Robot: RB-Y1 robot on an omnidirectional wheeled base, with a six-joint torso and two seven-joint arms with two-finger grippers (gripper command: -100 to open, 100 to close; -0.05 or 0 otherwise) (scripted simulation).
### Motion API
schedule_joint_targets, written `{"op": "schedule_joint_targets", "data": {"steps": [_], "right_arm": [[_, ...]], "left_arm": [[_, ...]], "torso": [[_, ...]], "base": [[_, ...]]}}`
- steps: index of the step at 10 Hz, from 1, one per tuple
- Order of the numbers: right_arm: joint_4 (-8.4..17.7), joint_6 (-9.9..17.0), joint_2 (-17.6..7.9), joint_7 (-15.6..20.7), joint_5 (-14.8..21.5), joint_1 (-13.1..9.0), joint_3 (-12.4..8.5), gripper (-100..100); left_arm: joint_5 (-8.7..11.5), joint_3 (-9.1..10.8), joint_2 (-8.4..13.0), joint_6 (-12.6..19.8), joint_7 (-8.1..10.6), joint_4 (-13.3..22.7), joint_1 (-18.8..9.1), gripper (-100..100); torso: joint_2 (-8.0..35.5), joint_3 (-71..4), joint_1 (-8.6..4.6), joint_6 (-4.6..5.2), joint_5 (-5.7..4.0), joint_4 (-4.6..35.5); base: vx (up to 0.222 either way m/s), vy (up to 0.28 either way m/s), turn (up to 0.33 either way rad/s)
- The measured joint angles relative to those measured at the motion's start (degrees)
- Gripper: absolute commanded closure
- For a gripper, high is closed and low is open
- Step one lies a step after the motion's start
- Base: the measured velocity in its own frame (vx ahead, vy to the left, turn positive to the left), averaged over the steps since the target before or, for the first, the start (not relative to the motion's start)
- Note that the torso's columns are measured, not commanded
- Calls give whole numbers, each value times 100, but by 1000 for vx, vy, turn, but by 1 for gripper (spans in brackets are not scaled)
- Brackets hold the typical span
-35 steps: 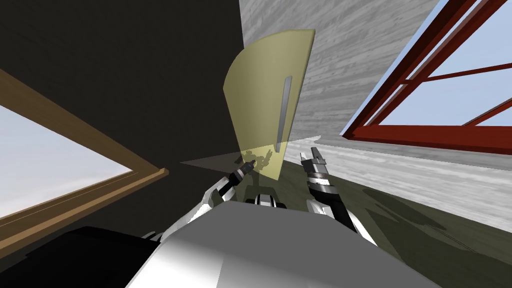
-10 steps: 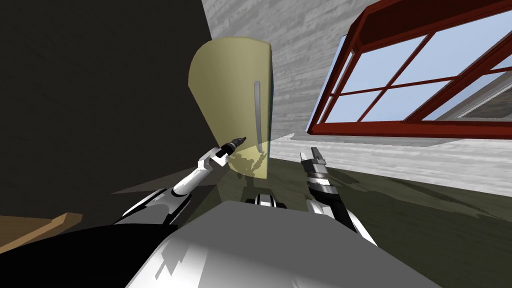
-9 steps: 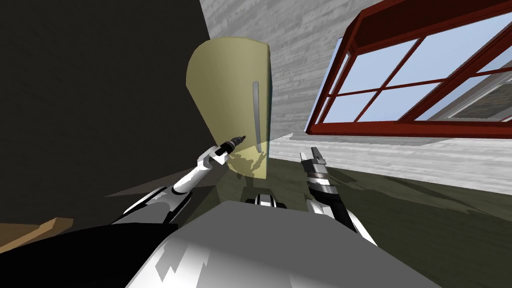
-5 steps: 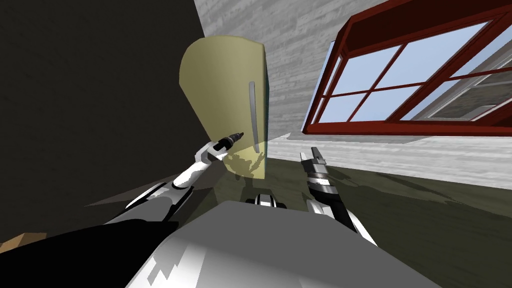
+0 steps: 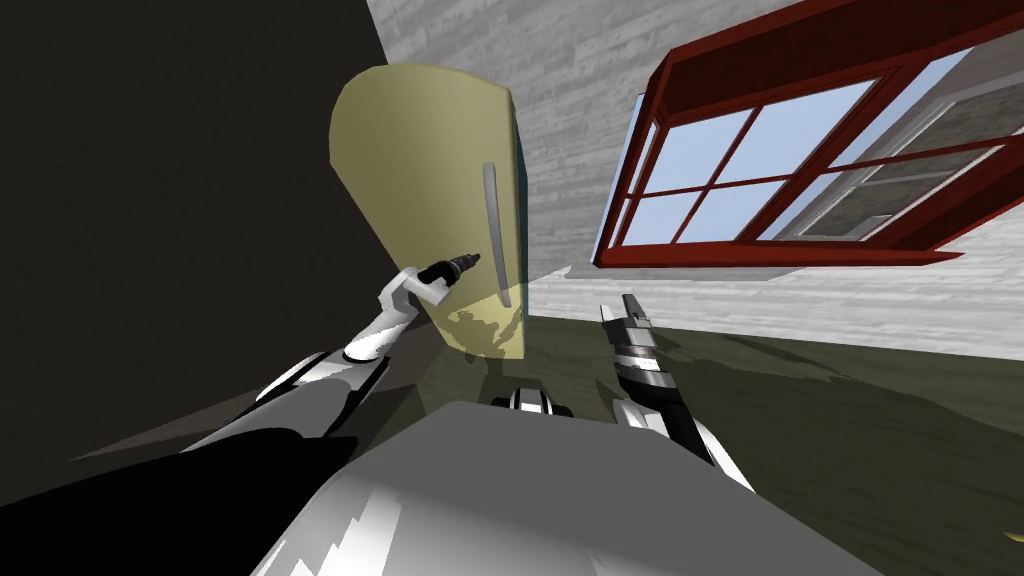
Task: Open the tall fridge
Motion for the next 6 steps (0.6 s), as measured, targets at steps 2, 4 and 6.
{"op": "schedule_joint_targets", "data": {"steps": [2, 4, 6], "right_arm": [[0, 0, 0, 0, 0, 0, 0, 0], [0, 0, 0, 0, 0, 0, 0, 0], [0, 0, 0, 0, 0, 0, 0, 0]], "left_arm": [[279, 205, 190, 332, -118, 58, -238, -100], [471, 312, 270, 628, -259, 254, -582, -100], [572, 451, 314, 962, -355, 278, -822, -100]], "torso": [[0, 0, 3, 0, 1, 0], [-2, -2, 0, 1, 0, -1], [-2, -2, -2, 1, -1, 0]], "base": [[22, -29, -117], [21, -29, -117], [24, -30, -119]]}}
